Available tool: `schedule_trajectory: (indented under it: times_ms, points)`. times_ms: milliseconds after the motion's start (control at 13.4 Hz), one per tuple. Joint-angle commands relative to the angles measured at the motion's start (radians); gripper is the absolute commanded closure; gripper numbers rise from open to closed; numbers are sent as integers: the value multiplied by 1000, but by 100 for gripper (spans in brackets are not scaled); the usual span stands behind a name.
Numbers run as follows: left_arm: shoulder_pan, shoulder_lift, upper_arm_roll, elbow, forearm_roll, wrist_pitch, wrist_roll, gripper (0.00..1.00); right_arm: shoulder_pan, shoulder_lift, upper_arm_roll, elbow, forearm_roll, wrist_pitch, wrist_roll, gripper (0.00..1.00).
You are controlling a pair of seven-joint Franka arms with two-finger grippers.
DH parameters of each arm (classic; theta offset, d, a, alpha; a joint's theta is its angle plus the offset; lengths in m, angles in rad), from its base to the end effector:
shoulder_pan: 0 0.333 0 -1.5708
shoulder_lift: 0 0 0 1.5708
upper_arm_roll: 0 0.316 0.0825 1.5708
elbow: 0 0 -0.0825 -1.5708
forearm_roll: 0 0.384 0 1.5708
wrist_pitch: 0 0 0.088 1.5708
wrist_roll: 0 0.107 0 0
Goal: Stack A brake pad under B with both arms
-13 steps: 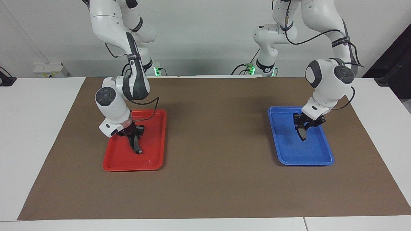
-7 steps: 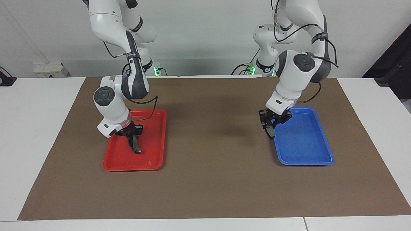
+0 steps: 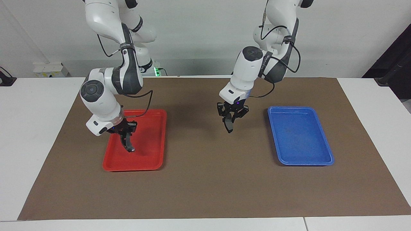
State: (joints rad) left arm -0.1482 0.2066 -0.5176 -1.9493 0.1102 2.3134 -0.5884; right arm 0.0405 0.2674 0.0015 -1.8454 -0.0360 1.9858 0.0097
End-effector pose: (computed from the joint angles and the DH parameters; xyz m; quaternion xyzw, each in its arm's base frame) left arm 0.4916 -0.3668 0.4059 0.9936 -0.0626 0.0718 0.0599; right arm 0.6079 0.0233 0.3713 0.9976 0.0244 -0.0630 0.0174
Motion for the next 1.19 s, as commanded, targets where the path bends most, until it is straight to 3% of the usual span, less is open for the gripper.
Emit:
schedule_trajectory:
  times_ms: [0,149,223,596,894,1043,1117]
  points:
    - [-22,100,-51,9,148,52,-153,99,-16,-4,-4,21,-5,-27,-45,100]
    - [-22,178,-85,19,319,73,-320,98,-14,-5,-5,23,-5,-28,-48,100]
    - [-22,200,-102,29,347,80,-358,98,-14,-5,-5,22,-5,-25,-47,100]
    - [-76,263,-98,61,347,77,-390,98,-13,-5,-5,17,-5,-22,-44,100]
    - [-94,266,-88,61,347,77,-404,96,-13,-5,-3,17,-5,-22,-45,99]
    - [-94,267,-81,59,348,86,-404,89,-13,-5,0,18,-5,-22,-45,99]
    - [-93,270,-79,58,349,96,-404,78,-13,-5,0,18,-5,-24,-45,99]
